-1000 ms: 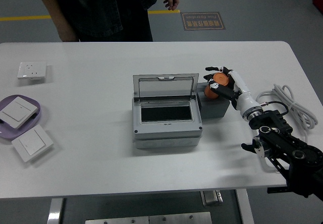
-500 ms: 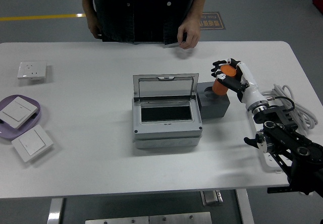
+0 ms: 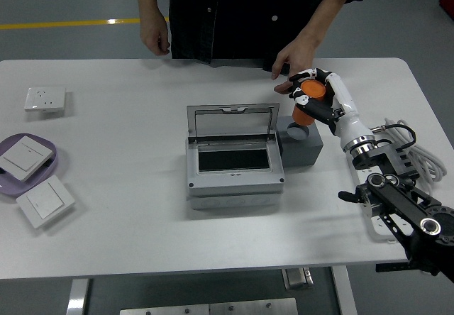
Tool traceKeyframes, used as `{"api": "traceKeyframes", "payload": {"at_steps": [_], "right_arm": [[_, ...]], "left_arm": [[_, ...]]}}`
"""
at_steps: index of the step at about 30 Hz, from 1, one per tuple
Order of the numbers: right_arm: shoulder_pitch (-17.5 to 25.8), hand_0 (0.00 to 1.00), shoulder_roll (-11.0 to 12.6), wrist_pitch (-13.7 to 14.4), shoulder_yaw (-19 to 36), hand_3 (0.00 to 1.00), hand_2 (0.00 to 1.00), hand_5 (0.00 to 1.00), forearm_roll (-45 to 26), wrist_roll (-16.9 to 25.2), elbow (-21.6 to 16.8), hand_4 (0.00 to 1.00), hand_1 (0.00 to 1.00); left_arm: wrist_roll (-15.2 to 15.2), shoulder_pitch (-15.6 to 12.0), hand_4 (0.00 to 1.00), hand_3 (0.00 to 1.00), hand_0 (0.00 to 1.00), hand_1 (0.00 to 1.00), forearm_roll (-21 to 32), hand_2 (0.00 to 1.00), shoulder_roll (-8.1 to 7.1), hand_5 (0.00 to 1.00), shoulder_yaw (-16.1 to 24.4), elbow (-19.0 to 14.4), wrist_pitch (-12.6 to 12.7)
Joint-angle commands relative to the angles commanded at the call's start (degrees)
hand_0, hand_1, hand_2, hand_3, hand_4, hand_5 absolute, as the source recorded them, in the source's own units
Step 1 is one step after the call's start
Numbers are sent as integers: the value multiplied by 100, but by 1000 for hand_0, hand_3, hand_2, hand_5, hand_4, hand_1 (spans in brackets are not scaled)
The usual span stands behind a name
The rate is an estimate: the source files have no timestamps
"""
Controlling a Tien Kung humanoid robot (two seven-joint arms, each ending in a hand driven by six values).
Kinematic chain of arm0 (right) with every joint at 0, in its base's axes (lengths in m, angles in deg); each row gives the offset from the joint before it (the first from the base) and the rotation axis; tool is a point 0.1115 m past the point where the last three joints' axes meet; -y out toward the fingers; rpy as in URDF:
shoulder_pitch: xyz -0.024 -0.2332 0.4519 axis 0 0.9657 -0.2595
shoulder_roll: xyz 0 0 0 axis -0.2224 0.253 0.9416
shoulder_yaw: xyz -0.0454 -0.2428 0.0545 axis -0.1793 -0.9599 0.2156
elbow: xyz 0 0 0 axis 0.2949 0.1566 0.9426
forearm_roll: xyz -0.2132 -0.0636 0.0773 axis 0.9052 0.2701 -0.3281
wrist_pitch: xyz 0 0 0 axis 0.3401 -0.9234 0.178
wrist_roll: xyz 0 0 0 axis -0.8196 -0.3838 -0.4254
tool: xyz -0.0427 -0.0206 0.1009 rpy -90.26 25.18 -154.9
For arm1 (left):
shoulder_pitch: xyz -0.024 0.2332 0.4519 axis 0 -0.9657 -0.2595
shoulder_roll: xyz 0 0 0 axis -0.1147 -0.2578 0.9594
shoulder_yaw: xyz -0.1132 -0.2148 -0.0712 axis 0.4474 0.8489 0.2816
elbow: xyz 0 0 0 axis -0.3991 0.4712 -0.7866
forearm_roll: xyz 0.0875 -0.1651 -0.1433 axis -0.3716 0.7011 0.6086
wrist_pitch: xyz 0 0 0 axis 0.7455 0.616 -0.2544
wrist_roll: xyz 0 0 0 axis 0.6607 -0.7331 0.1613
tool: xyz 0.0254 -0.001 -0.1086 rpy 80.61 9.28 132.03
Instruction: Pick up the cylinder from the cube,place it in the box,flap close box
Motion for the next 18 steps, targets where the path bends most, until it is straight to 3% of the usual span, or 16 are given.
{"api": "traceKeyframes", "payload": {"at_steps": [4,5,10,11,18], "right_arm": [[-45,439,30,33,-300,230,384,2,513,-153,-552,2,354],[-64,272,30,31,-377,208,334,2,622,-189,-664,2,270],[-212,272,-22,-123,-781,208,334,2,1278,-545,-1128,2,270],[-254,215,-34,-171,-858,199,301,2,1388,-611,-1152,2,225],[-676,187,-201,-726,-1442,196,286,2,2111,-1235,-862,2,203]], "left_arm": [[-1,5,762,683,613,624,-2,650,2,431,-3,0,-2],[-1,5,769,687,614,625,-3,650,1,451,-3,0,-2],[-3,0,769,687,614,625,6,650,-1,451,-11,2,-2],[-3,-2,768,687,614,625,9,650,-1,452,-15,2,-2],[-5,-2,768,683,614,624,12,650,-6,451,-28,4,-2]]}}
